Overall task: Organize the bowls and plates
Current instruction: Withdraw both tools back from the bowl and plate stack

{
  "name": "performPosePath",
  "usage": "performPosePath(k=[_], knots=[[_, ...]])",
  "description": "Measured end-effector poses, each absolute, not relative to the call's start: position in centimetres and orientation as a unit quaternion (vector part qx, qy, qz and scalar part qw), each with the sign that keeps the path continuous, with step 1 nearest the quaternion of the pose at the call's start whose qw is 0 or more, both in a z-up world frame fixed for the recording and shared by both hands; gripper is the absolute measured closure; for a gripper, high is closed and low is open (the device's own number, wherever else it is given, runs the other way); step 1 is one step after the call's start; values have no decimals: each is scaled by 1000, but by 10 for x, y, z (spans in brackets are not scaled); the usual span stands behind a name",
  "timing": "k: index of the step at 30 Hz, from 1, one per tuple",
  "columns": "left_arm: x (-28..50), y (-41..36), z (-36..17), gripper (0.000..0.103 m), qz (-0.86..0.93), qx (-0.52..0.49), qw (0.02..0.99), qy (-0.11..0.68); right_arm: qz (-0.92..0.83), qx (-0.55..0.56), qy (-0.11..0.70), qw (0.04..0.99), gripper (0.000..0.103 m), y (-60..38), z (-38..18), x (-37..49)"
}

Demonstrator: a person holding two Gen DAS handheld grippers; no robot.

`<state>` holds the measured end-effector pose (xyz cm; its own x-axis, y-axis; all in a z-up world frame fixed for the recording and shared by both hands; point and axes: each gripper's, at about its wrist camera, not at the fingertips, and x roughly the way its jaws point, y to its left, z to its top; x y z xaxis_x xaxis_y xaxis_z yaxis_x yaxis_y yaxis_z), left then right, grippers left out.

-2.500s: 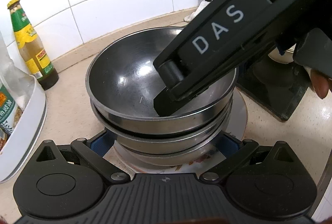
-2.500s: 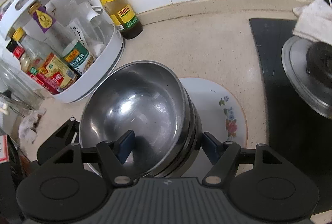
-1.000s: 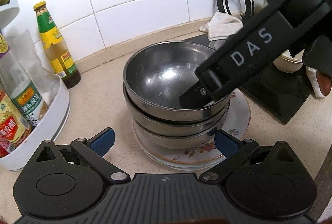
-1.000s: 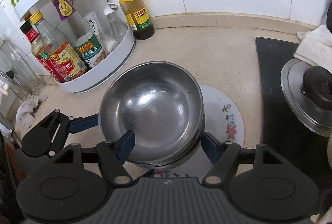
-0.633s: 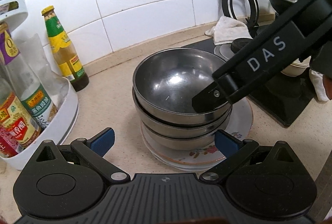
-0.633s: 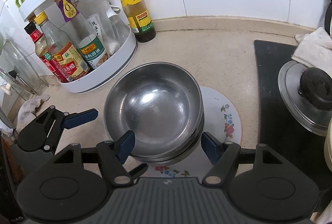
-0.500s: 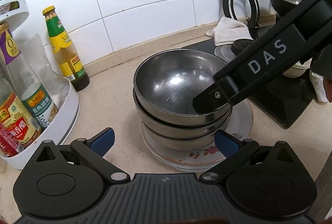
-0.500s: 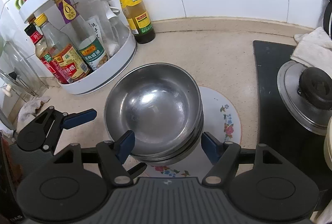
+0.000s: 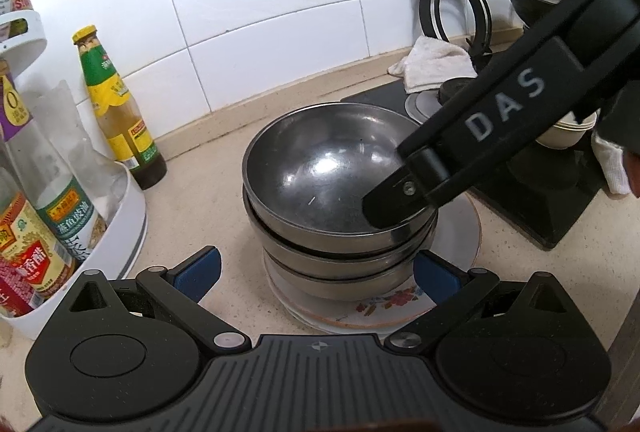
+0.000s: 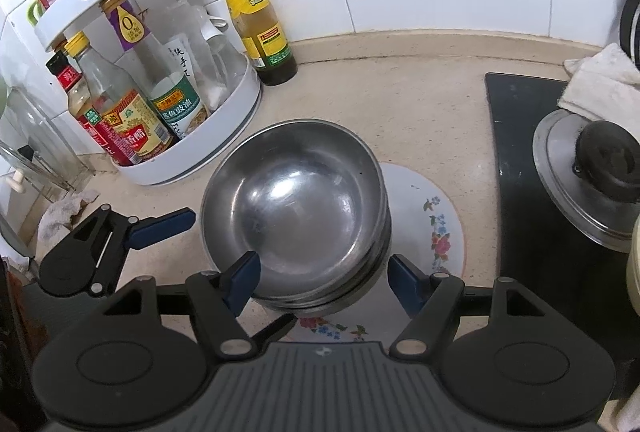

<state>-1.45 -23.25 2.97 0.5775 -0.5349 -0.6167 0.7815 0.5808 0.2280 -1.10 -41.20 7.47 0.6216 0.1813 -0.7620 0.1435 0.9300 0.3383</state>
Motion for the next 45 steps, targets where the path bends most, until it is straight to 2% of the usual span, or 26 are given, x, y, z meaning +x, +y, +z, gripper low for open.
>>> performPosePath(k=[22, 33, 39, 45], knots=[[-22, -221, 42, 0, -343, 249, 876, 230, 21, 180, 417, 891, 35, -399, 87, -23], [-17, -207, 53, 0, -334, 205, 888, 239, 21, 185, 405, 895, 35, -395, 97, -30], [-20, -194, 60, 0, -329, 177, 898, 234, 23, 208, 361, 909, 35, -395, 115, -44], [-20, -188, 66, 0, -326, 165, 900, 236, 28, 176, 353, 918, 35, -379, 128, -51]])
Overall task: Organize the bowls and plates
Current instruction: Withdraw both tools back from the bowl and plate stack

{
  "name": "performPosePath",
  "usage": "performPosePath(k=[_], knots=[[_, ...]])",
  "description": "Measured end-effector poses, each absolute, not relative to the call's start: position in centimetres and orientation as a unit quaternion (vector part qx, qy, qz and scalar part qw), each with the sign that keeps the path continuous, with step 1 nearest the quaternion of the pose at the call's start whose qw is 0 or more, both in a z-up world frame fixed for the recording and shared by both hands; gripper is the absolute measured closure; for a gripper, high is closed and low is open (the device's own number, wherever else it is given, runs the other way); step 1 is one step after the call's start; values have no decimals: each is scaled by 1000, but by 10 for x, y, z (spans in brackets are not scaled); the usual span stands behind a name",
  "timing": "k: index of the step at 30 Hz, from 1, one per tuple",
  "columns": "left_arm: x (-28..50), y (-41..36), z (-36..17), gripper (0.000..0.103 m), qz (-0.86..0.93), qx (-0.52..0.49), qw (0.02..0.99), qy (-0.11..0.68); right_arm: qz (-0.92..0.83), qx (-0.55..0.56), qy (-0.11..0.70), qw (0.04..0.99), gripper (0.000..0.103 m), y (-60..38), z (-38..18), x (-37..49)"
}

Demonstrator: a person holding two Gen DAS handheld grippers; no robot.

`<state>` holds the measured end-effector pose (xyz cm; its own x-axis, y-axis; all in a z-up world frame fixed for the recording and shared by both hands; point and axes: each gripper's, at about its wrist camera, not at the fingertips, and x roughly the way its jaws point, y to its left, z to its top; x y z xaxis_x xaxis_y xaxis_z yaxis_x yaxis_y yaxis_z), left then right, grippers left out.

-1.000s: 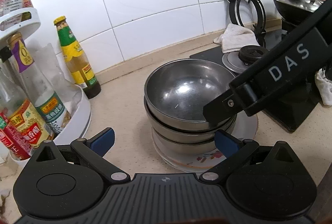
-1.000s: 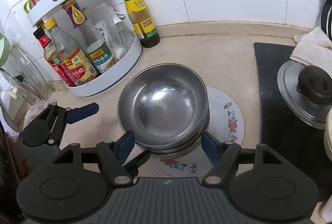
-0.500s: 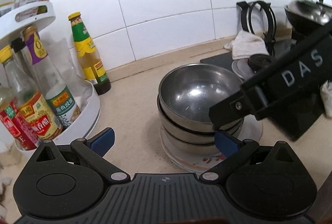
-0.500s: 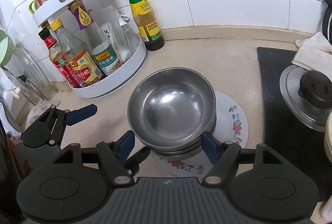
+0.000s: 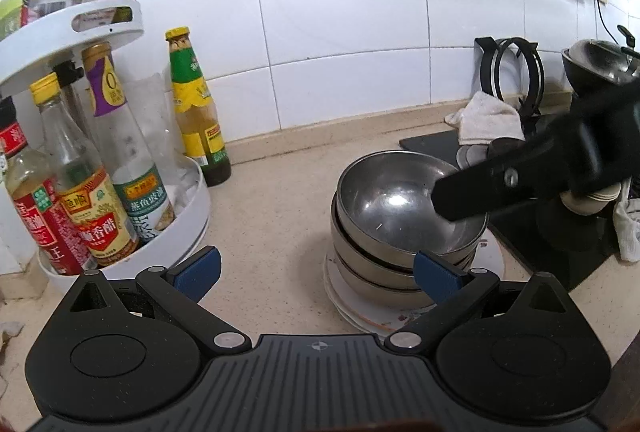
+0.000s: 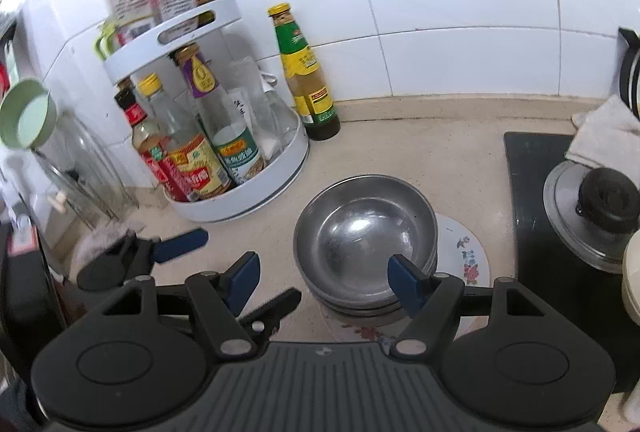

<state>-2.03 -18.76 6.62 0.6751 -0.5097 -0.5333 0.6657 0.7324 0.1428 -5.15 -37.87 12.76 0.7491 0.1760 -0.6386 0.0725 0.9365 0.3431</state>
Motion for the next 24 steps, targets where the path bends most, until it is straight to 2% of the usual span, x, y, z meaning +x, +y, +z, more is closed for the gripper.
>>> performPosePath(k=[11, 16, 24], knots=[[-30, -157, 92, 0, -310, 108, 915, 236, 22, 185, 326, 927, 35, -373, 131, -84], [-41, -118, 116, 0, -286, 22, 937, 197, 47, 184, 299, 935, 32, -366, 141, -97], [-22, -146, 75, 0, -230, 49, 923, 305, 25, 140, 292, 946, 31, -361, 137, -98]])
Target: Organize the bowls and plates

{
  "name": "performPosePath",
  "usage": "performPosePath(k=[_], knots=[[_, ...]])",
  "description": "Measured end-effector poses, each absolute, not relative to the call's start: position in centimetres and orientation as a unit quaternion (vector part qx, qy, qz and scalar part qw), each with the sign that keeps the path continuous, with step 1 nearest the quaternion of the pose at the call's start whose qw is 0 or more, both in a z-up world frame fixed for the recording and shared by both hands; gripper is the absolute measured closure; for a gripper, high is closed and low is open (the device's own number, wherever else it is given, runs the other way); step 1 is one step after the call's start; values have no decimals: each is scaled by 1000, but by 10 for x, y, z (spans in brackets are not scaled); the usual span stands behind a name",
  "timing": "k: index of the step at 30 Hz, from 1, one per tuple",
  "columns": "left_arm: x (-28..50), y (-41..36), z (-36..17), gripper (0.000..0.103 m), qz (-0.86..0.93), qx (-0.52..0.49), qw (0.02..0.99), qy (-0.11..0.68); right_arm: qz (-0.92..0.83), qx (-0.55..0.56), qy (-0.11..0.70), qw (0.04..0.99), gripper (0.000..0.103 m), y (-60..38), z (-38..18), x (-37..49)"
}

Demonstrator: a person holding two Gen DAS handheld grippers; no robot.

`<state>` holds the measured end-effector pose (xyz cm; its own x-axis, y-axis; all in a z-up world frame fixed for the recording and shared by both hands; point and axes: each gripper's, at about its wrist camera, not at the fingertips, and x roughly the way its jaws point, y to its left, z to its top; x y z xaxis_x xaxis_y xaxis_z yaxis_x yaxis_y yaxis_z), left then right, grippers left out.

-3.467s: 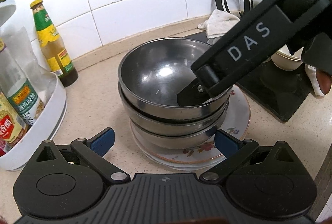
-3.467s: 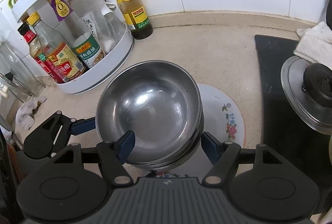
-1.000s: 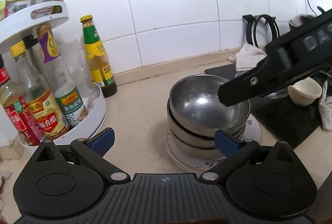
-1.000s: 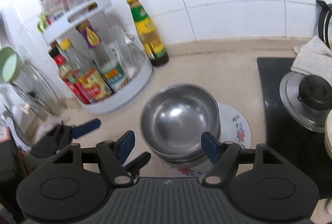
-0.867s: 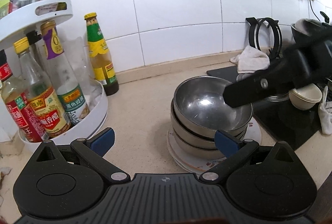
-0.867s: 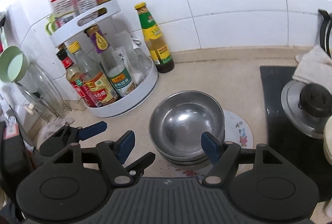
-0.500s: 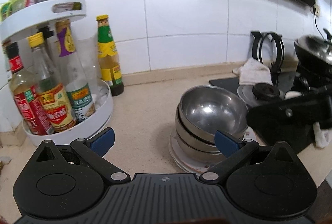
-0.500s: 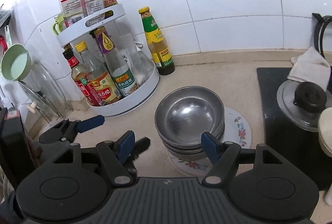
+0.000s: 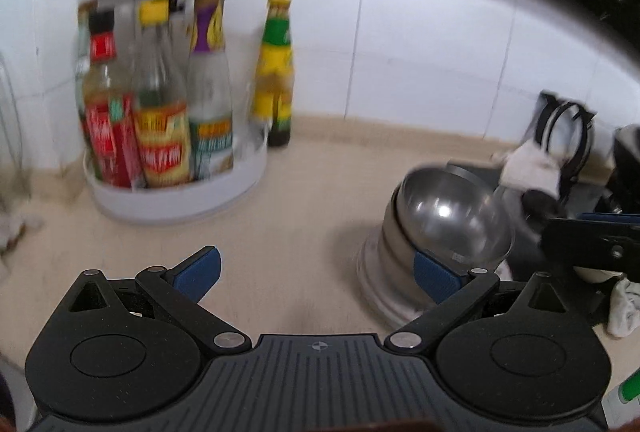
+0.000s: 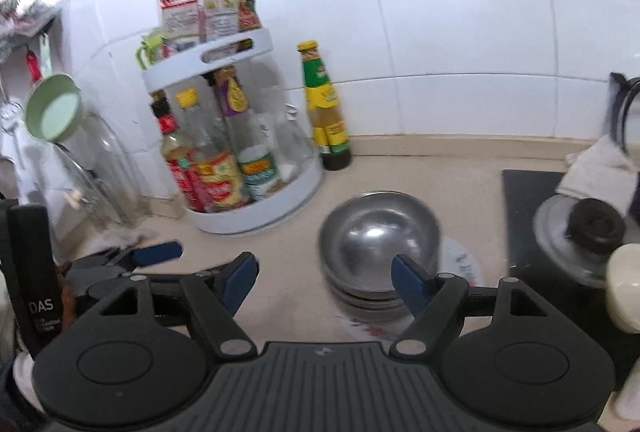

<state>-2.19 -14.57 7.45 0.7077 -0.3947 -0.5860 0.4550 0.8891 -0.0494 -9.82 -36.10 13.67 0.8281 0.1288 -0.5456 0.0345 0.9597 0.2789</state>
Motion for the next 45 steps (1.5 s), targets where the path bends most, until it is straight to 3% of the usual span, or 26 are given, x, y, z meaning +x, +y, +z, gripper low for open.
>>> performPosePath(k=[16, 45], knots=[[-47, -191, 56, 0, -146, 97, 922, 346, -59, 125, 339, 930, 31, -395, 93, -95], [-74, -189, 57, 0, -146, 97, 916, 362, -55, 105, 352, 929, 29, -387, 92, -110]])
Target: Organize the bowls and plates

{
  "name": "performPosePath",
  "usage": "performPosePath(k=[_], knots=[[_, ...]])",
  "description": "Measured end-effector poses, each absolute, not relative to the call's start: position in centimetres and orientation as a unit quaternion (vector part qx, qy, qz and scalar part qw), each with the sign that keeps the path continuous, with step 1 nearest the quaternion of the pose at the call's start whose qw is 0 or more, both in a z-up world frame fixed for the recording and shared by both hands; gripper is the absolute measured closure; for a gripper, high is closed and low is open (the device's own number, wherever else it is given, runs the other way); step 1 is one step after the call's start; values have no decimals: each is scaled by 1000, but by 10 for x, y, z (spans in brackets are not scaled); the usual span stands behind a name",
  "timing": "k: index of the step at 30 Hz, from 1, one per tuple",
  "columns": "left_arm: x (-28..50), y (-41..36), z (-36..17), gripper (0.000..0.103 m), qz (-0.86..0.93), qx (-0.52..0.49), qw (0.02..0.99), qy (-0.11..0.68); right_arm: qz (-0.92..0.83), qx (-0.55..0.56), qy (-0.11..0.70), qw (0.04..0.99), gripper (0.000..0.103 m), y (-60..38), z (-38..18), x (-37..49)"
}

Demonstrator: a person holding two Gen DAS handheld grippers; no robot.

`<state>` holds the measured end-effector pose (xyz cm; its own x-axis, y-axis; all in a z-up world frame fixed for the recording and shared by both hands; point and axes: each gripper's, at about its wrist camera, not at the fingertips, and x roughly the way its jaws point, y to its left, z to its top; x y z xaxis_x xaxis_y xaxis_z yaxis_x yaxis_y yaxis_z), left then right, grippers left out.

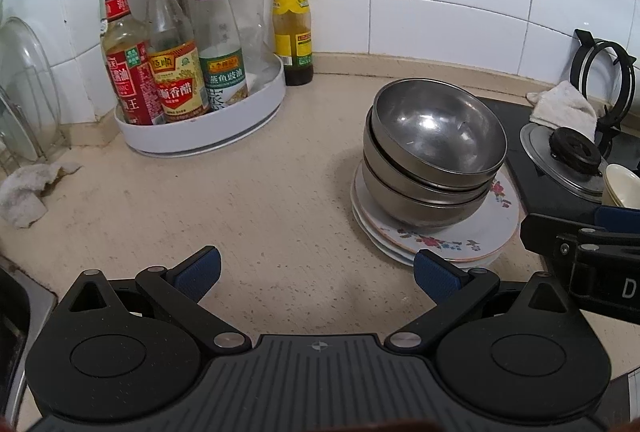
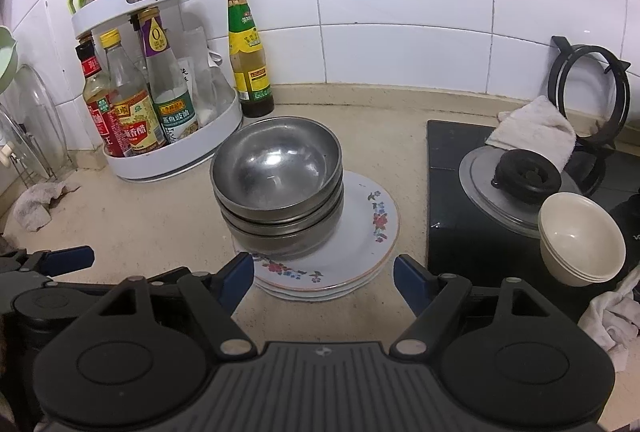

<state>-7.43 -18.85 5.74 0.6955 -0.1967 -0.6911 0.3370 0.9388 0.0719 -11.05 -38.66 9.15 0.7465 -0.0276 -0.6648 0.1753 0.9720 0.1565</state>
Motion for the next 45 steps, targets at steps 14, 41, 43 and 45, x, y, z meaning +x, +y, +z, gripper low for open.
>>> performPosePath(k=[14, 41, 43, 45], knots=[[-72, -192, 56, 0, -149, 98, 914, 364, -53, 107, 350, 929, 28, -389, 92, -111], [-68, -191, 57, 0, -150, 81, 919, 355, -80, 110, 352, 926, 28, -395, 86, -112], [-68, -192, 58, 0, -152, 80, 919, 355, -83, 111, 356, 924, 28, -396, 84, -112], [-69, -192, 58, 0, -153, 80, 919, 354, -83, 112, 358, 923, 28, -396, 82, -112]])
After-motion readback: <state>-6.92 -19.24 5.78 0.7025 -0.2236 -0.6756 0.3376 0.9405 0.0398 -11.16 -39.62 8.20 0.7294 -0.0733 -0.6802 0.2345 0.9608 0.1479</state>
